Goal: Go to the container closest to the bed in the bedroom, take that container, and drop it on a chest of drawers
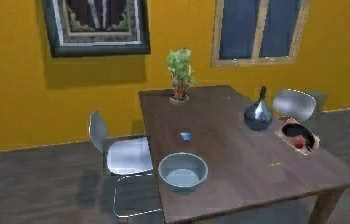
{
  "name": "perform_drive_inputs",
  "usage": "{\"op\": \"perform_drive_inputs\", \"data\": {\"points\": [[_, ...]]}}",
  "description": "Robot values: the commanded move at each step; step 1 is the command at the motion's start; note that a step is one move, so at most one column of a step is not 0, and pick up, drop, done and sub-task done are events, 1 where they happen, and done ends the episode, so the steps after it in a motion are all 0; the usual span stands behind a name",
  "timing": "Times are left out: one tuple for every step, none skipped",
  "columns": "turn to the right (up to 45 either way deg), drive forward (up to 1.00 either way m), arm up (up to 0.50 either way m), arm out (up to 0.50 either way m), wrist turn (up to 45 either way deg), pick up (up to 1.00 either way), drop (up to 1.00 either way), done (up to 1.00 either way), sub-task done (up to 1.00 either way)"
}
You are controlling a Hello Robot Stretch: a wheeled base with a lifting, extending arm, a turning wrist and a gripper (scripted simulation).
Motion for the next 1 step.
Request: {"op": "perform_drive_inputs", "data": {"points": [[0.0, 0.05, 0.0, 0.0, 0.0, 0.0, 0.0, 0.0, 0.0]]}}
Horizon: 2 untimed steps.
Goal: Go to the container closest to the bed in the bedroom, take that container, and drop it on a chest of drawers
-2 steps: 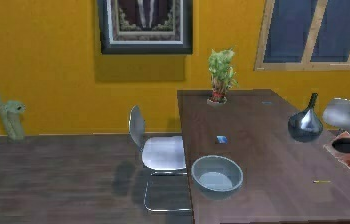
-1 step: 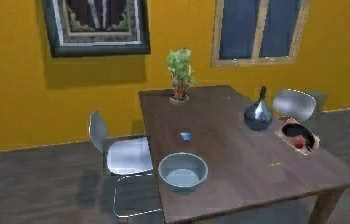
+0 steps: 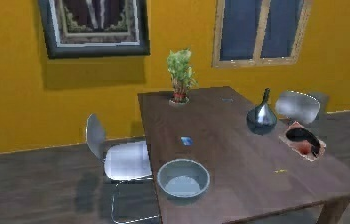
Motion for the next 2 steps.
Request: {"op": "perform_drive_inputs", "data": {"points": [[-45.0, 0.0, 0.0, 0.0, 0.0, 0.0, 0.0, 0.0, 0.0], [-36.0, 0.0, 0.0, 0.0, 0.0, 0.0, 0.0, 0.0, 0.0]]}}
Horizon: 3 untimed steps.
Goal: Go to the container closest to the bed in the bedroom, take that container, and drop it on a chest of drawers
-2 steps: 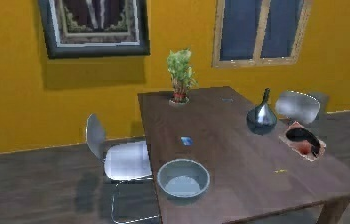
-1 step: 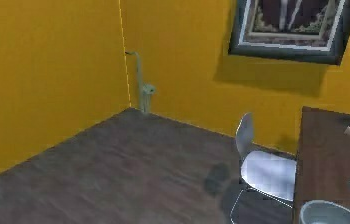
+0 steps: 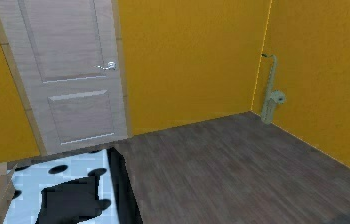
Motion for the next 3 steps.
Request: {"op": "perform_drive_inputs", "data": {"points": [[0.0, 0.0, 0.5, 0.0, 0.0, 0.0, 0.0, 0.0, 0.0], [0.0, 0.0, 0.38, 0.0, 0.0, 0.0, 0.0, 0.0, 0.0], [0.0, 0.0, 0.0, 0.28, 0.0, 0.0, 0.0, 0.0, 0.0]]}}
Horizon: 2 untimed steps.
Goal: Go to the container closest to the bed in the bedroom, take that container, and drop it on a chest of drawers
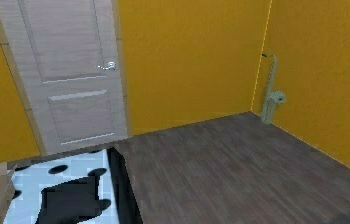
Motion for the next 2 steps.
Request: {"op": "perform_drive_inputs", "data": {"points": [[0.0, 0.0, 0.0, 0.0, 45.0, 0.0, 0.0, 0.0, 0.0], [0.0, 0.0, 0.0, 0.0, 45.0, 0.0, 0.0, 0.0, 0.0]]}}
